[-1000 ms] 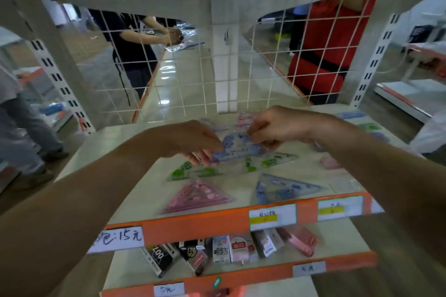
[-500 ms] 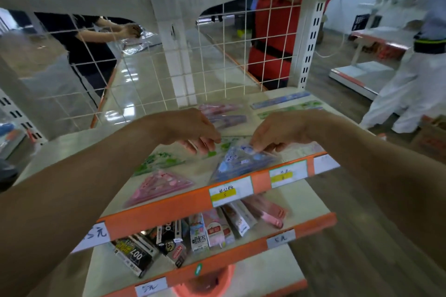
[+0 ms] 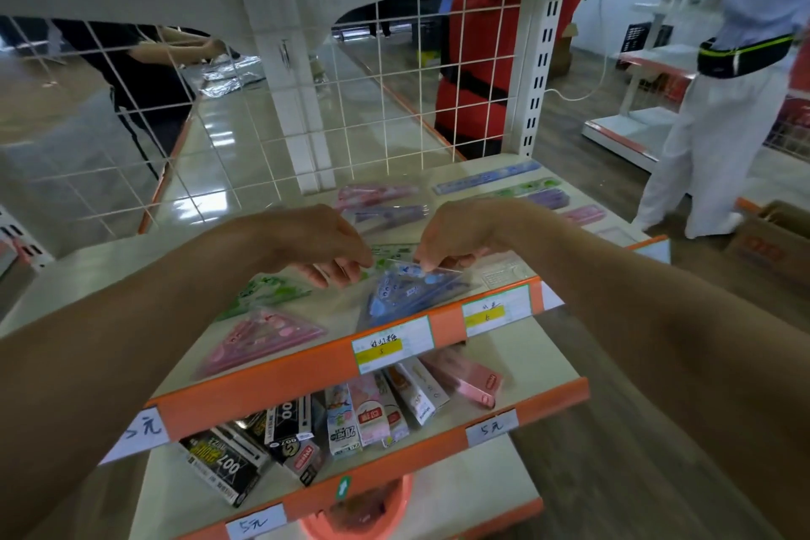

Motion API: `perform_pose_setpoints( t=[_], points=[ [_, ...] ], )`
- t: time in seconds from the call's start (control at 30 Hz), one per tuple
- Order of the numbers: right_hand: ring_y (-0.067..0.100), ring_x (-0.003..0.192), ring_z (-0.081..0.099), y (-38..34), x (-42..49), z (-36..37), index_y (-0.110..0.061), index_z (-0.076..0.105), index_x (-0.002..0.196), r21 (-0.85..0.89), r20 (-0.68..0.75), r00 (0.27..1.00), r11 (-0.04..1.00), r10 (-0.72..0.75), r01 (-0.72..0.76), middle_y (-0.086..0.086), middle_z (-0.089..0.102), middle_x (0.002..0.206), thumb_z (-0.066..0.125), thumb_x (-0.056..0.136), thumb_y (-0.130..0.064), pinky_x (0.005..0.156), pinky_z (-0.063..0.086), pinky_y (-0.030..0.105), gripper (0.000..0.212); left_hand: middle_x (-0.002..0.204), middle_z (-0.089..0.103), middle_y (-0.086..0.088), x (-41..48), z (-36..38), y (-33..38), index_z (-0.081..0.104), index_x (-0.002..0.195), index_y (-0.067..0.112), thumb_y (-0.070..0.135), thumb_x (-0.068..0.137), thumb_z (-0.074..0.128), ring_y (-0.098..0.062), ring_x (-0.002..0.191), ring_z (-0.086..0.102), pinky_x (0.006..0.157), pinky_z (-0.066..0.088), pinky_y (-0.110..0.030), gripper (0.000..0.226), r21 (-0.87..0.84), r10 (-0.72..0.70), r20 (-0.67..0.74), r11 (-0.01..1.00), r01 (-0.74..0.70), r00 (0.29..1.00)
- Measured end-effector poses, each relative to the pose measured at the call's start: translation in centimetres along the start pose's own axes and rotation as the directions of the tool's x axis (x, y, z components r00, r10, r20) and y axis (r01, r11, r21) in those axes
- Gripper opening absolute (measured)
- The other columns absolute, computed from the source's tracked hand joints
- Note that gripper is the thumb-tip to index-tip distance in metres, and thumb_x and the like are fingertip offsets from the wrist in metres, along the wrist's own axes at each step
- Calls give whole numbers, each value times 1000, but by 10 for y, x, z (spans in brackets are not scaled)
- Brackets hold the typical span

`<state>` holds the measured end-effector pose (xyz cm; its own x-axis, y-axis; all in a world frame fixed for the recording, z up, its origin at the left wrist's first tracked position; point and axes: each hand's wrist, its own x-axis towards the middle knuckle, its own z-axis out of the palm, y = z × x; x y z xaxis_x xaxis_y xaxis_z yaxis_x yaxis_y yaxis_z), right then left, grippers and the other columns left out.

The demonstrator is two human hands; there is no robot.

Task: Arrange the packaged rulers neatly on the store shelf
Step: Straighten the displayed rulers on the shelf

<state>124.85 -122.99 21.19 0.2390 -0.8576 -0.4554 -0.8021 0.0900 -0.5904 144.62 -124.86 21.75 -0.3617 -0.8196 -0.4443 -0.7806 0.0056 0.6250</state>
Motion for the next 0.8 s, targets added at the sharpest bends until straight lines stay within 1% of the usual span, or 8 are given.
perform_pose_setpoints(
  t=[0.13, 0.2, 0.27, 0.33, 0.4, 0.57, 0.7, 0.8],
  points=[
    [0, 33, 44, 3, 2, -1, -9, 59, 67, -3, 13, 1000, 1000, -17, 17, -10, 52, 39, 63, 88, -9, 39, 35, 10, 21, 83, 72, -3, 2, 2, 0, 69, 97, 10, 23, 88, 64, -15, 75, 67, 70, 55, -28, 16, 6, -8, 3, 1000, 8, 1000],
    [4, 46, 50, 4, 5, -2, -5, 66, 81, 67, 14, 1000, 998, -2, 1, -3, 59, 56, 63, 88, -7, 49, 41, 15, 8, 83, 71, -3, 3, 3, 0, 69, 93, 12, 23, 88, 64, -14, 74, 67, 68, 54, -27, 13, 2, -14, 6, 1000, 14, 1000],
    [9, 60, 54, 6, 9, -1, -1, 67, 99, 130, 20, 1000, 991, 19, -21, 3, 62, 72, 63, 87, -5, 59, 44, 19, 13, 81, 71, -2, 3, 4, -1, 68, 91, 13, 23, 89, 64, -14, 72, 67, 68, 54, -27, 11, -3, -15, 8, 1000, 15, 1000],
    [12, 69, 55, 7, 11, -2, -1, 67, 103, 161, 28, 999, 986, 33, -37, 5, 63, 79, 65, 86, -5, 64, 45, 21, 18, 82, 71, -3, 3, 4, -1, 68, 92, 13, 23, 89, 64, -14, 73, 67, 70, 55, -28, 12, -7, -14, 9, 1000, 14, 1000],
    [14, 73, 57, 7, 13, -4, -2, 68, 100, 204, 46, 998, 978, 37, -45, 6, 65, 81, 65, 86, -4, 65, 45, 22, 14, 84, 71, -4, 3, 3, -1, 68, 95, 11, 23, 89, 64, -15, 73, 67, 71, 55, -29, 14, -10, -14, 7, 1000, 14, 1000],
    [14, 68, 52, 6, 15, -7, -1, 65, 105, 230, 80, 995, 970, 56, -73, 7, 61, 79, 60, 89, -5, 62, 43, 24, 17, 89, 71, -6, -1, 2, 0, 68, 102, 7, 22, 90, 62, -16, 74, 67, 73, 55, -30, 20, -29, -23, 10, 999, 23, 1000],
    [16, 69, 54, 8, 19, -9, 3, 64, 111, 304, 94, 993, 948, 71, -97, 9, 61, 84, 58, 91, -5, 64, 47, 26, 23, 97, 71, -9, -4, 4, 1, 60, 112, 9, 23, 94, 56, -19, 78, 66, 78, 55, -33, 23, -96, -36, 26, 995, 38, 999],
    [14, 63, 57, 8, 19, -8, 1, 65, 106, 327, 120, 991, 940, 64, -100, 8, 62, 80, 57, 91, -5, 58, 49, 25, 18, 92, 69, -7, -3, 9, 0, 62, 107, 8, 22, 93, 58, -17, 75, 63, 71, 54, -30, 20, -89, -40, 11, 995, 41, 999]
  ],
)
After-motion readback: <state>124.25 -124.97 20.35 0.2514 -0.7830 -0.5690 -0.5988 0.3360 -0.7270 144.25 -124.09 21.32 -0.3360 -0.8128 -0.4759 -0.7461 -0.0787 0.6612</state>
